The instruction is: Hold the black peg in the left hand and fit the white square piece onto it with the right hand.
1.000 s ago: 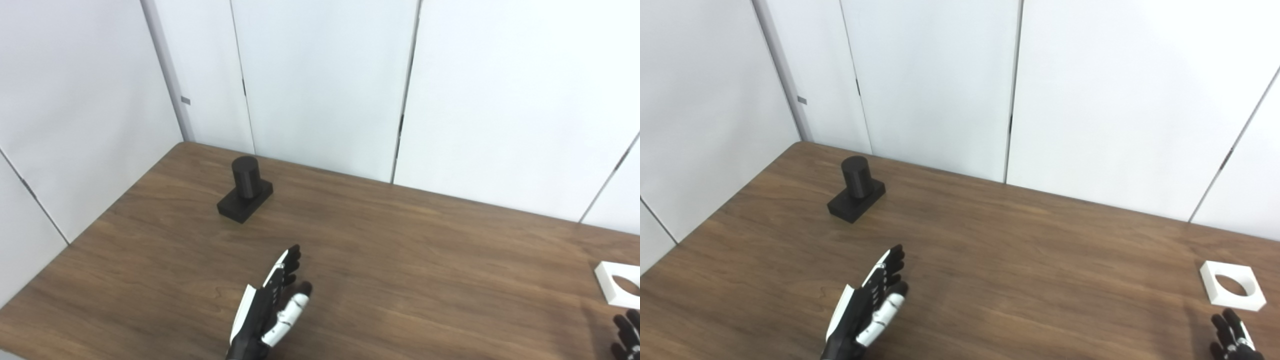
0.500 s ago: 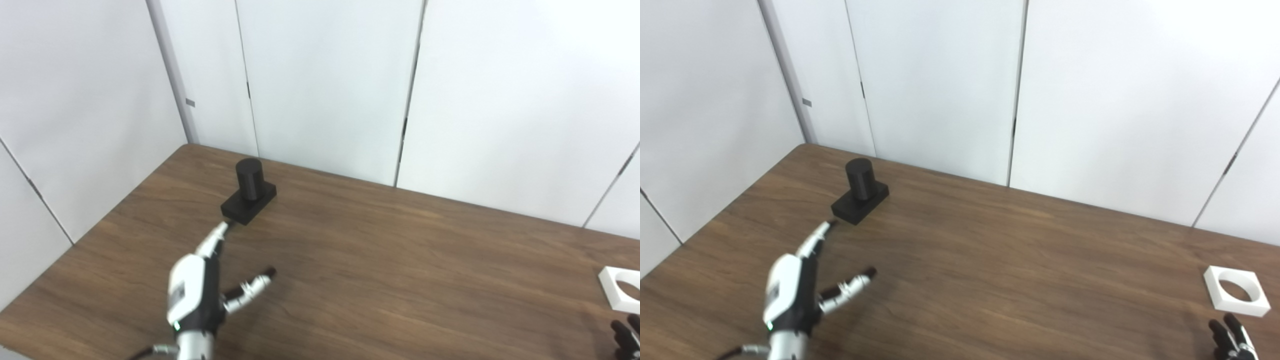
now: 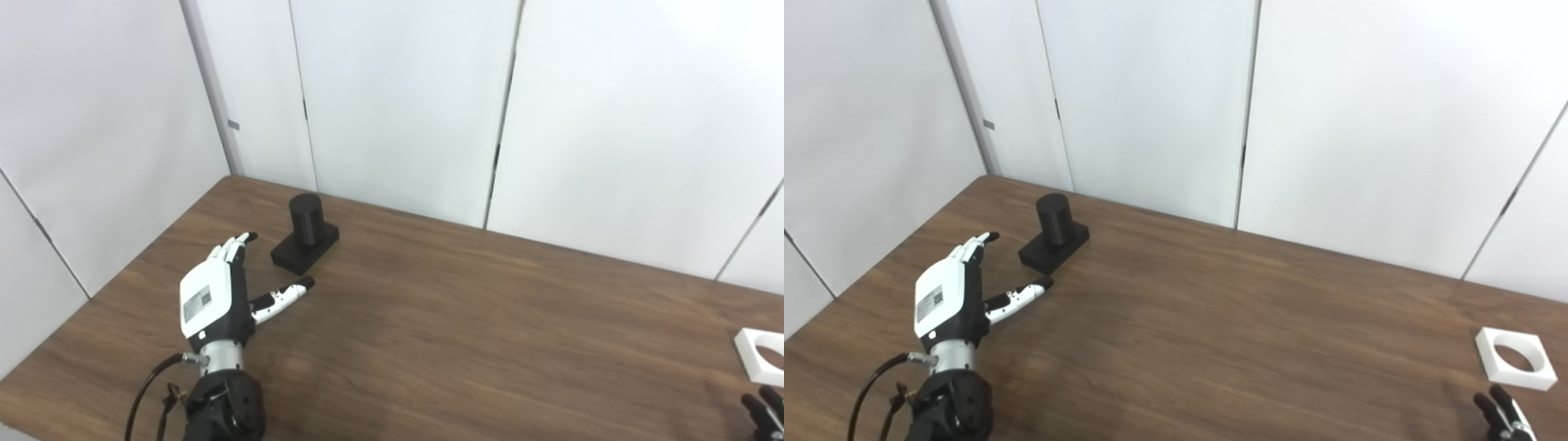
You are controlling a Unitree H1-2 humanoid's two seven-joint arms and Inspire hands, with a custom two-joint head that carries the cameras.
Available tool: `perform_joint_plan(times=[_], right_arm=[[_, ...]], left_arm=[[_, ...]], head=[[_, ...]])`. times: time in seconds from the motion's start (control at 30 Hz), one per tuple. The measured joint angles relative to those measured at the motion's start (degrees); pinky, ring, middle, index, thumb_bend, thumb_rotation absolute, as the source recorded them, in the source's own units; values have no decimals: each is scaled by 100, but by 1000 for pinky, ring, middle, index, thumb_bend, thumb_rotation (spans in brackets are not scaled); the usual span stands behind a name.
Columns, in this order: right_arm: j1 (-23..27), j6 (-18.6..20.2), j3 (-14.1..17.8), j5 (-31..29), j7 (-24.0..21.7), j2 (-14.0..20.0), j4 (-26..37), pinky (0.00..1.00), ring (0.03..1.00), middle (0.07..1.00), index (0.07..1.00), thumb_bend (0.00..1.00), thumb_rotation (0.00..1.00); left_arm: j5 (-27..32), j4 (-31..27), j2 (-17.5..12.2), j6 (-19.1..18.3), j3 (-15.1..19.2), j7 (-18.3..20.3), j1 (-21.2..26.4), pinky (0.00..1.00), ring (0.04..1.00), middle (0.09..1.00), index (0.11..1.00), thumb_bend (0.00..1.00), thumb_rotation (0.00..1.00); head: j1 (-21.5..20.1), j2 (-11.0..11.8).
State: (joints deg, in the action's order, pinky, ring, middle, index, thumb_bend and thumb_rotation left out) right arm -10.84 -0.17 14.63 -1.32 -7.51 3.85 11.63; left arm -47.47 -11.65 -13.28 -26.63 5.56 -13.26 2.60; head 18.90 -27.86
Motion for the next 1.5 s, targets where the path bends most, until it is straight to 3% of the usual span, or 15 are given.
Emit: perform_joint_plan(times=[0.2, 0.83, 1.23, 1.5], right_arm=[[-5, 1, -3, 10, 10, -1, 22, 1000, 939, 879, 898, 719, 1000], [-35, 173, -79, 17, 21, -3, 189, 1000, 942, 880, 910, 736, 1000], [-45, 187, -110, 57, 23, -2, 197, 1000, 952, 881, 914, 755, 1000], [-49, 196, -126, 163, 51, -3, 222, 1000, 931, 874, 906, 750, 1000]], left_arm=[[-418, 804, -205, -7, -185, 287, 413, 915, 924, 909, 853, 952, 668], [-129, 2511, -565, -1, -315, 46, 1361, 886, 913, 893, 825, 941, 607], [91, 3128, -646, -1, -426, -150, 1692, 891, 906, 880, 822, 972, 602], [182, 3332, -722, 1, -531, -220, 1846, 882, 884, 839, 753, 968, 573]], head=[[-9, -18], [-105, -70], [-158, -79], [-193, -97]])
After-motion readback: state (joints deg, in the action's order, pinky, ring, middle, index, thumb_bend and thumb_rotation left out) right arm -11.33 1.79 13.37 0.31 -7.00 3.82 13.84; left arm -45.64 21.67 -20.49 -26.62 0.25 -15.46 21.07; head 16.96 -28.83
